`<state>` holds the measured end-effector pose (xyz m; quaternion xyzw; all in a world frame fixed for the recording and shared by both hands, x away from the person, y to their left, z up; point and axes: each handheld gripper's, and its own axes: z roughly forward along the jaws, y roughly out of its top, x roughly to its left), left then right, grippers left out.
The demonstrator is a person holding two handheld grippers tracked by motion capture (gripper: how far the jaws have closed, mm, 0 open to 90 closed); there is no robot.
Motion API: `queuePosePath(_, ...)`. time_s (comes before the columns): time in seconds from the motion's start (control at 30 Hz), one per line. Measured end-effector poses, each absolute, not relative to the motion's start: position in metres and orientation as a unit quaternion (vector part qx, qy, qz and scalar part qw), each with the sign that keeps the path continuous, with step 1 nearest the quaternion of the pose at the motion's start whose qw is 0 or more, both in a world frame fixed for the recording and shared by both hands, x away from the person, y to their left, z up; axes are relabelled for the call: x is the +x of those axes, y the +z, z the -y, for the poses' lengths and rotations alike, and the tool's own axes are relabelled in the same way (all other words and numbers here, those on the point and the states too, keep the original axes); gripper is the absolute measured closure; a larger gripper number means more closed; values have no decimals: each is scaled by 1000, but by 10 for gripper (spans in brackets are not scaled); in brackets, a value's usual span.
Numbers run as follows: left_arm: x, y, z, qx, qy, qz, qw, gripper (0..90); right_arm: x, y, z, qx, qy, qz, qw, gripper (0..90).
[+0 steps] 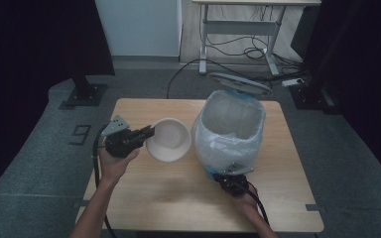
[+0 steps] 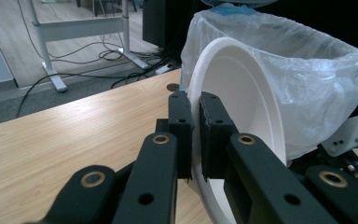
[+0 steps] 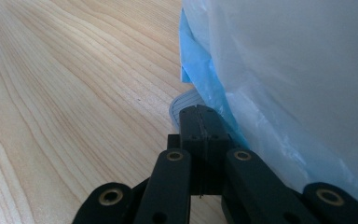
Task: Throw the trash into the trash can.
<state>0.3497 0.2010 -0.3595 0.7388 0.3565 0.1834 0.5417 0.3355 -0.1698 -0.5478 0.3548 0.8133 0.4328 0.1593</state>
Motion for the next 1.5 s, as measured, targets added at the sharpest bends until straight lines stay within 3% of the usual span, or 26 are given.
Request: queuePosePath(1.5, 352, -311, -179, 737, 194, -323, 562, 847, 336, -547, 170, 358, 431, -814, 156, 895)
